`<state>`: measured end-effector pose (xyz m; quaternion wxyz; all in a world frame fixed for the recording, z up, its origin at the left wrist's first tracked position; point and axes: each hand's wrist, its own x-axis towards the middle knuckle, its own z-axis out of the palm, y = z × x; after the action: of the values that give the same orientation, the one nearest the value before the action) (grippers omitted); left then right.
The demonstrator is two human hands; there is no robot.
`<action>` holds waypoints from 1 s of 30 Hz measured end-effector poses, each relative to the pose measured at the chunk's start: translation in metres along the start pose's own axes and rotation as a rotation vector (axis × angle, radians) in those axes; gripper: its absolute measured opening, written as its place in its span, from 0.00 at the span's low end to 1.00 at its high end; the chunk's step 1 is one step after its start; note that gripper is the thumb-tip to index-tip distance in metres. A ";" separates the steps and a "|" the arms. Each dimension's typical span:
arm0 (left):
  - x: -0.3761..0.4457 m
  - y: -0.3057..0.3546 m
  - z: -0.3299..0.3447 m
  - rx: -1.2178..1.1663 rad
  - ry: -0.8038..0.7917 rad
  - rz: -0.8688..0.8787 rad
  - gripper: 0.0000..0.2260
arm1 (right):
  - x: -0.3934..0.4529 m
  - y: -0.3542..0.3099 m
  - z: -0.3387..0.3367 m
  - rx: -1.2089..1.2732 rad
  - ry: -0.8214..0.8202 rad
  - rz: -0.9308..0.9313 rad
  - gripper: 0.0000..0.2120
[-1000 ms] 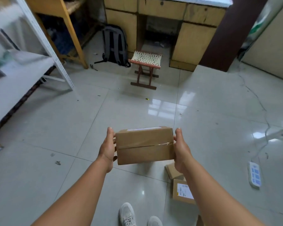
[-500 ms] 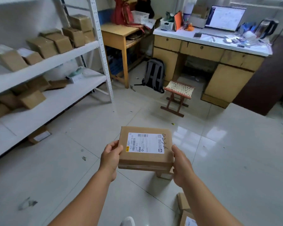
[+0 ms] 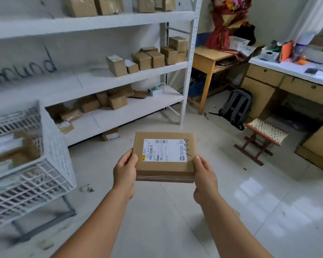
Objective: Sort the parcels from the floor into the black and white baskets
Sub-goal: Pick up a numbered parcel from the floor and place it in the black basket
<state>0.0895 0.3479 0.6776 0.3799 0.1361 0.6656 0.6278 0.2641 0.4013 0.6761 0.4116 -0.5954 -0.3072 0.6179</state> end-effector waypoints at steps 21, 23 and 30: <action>0.008 0.102 -0.389 -0.281 0.513 0.193 0.13 | -0.229 0.082 0.336 -0.124 -0.433 -0.085 0.15; 0.004 0.109 -0.422 -0.300 0.548 0.203 0.14 | -0.249 0.094 0.360 -0.140 -0.468 -0.081 0.15; -0.009 0.122 -0.522 -0.347 0.711 0.226 0.14 | -0.312 0.132 0.439 -0.287 -0.610 -0.116 0.14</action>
<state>-0.2940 -0.0192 0.7547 0.0720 -0.0829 0.6206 0.7764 -0.2041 0.1142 0.7566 0.2474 -0.4166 -0.5333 0.6934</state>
